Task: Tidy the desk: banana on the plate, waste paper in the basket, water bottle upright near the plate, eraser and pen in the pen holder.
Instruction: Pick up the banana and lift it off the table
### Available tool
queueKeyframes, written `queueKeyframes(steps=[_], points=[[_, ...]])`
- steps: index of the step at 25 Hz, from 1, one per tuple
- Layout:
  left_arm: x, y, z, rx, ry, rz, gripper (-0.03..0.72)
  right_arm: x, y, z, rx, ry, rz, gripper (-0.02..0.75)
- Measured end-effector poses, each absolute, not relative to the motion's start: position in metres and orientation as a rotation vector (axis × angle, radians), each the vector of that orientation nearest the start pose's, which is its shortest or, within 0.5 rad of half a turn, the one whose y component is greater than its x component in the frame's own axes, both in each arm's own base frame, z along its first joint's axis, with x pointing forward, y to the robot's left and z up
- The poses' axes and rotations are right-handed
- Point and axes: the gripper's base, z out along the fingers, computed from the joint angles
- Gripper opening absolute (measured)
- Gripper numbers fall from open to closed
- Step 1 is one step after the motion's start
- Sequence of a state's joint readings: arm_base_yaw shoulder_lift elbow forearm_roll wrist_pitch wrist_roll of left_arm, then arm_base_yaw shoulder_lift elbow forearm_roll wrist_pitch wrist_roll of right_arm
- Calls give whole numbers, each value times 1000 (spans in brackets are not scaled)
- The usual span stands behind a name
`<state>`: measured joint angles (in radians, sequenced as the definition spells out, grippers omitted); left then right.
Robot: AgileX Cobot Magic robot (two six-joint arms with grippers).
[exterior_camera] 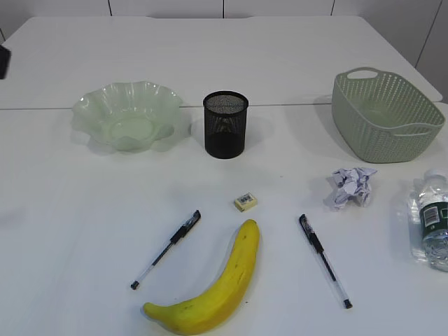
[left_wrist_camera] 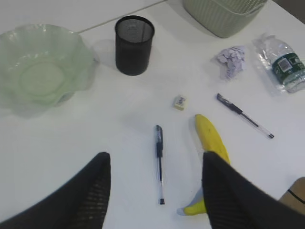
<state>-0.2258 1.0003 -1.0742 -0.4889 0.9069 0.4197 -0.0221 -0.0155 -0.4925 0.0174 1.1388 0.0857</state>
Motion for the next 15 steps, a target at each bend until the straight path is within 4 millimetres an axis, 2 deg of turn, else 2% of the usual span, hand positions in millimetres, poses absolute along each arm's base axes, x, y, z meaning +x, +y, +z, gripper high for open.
queueKeyframes(steps=[6,8,15], points=[[196,-126,366,805,2167,-509,434,-13,2,275,111,2088,60,534],[202,-143,355,836,2189,-536,433,-12,2,280,111,2087,60,534],[220,-193,300,1006,2324,-534,433,13,2,302,117,2178,67,533]])
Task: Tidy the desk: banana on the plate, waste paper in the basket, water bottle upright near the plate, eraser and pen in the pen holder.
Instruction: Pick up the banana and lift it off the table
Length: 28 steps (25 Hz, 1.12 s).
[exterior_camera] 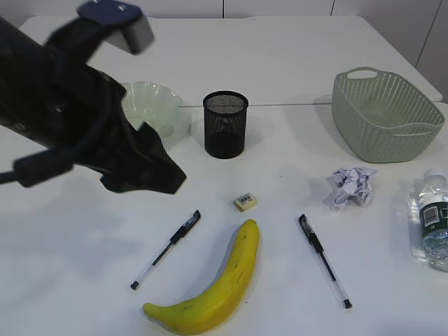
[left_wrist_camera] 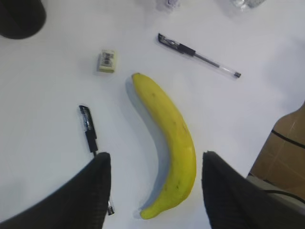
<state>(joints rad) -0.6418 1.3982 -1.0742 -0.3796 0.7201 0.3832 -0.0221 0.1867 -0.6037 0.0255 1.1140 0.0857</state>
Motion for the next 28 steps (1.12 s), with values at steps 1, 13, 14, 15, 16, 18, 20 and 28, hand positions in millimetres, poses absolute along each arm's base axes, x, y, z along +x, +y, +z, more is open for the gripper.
queueKeyframes(steps=[1,13,14,15,16,18,20,28], points=[[221,-199,293,1029,2338,-533,433,19,2,306,118,2198,67,533],[241,-228,230,1060,2496,-493,433,101,12,343,80,2421,220,533],[242,-229,227,1057,2498,-489,433,107,13,344,76,2433,237,533],[244,-230,225,1056,2494,-483,433,115,13,343,71,2458,248,533],[245,-232,221,1068,2500,-473,433,121,14,343,66,2471,254,533],[247,-239,214,1110,2498,-448,433,131,15,342,68,2498,280,533],[246,-248,208,1156,2492,-421,433,139,16,340,75,2524,302,533],[245,-263,171,1164,2597,-303,433,156,18,331,87,2586,339,533]])
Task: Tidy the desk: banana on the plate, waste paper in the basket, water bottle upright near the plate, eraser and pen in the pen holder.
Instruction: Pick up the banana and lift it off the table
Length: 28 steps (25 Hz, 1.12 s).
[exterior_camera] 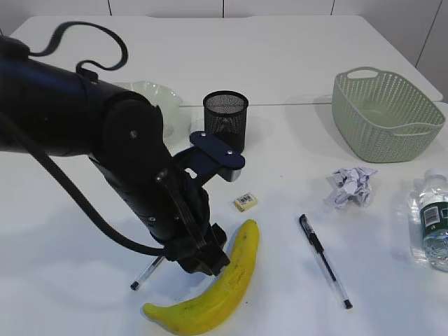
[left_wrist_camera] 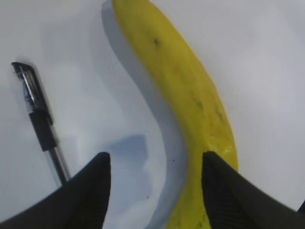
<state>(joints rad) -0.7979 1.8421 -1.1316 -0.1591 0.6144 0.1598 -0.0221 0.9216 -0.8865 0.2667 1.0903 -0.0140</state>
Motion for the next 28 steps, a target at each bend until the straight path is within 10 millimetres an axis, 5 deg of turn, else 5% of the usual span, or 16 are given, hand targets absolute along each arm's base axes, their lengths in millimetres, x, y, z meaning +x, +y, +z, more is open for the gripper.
queueKeyframes(steps=[5,11,28], points=[[237,-280,156,1227,2606,-299,433,157,18,330,84,2587,340,534],[235,-301,161,1243,2560,-313,433,157,18,330,82,2584,339,534],[251,-320,136,1057,2775,-268,428,156,18,330,77,2588,340,534]])
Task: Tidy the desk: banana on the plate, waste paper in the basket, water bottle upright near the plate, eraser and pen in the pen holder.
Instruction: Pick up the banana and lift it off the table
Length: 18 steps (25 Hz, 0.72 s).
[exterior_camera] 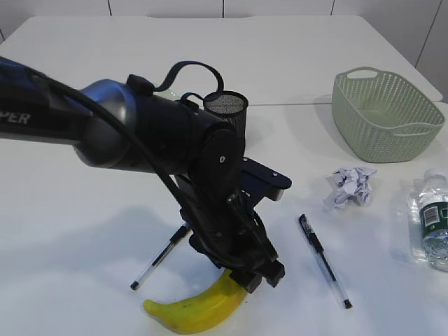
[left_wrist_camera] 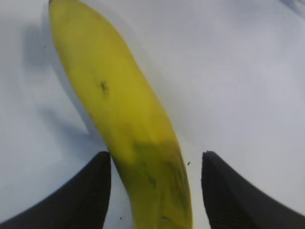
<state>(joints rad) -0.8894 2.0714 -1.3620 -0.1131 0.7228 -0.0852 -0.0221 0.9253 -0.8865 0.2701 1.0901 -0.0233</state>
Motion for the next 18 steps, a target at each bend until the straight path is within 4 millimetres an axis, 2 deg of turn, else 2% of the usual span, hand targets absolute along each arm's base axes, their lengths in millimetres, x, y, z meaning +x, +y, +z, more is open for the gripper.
queueKeyframes(steps=[18], points=[[251,-322,118,1042,2818,-262,428,156,18,330,77,2592,344,533]])
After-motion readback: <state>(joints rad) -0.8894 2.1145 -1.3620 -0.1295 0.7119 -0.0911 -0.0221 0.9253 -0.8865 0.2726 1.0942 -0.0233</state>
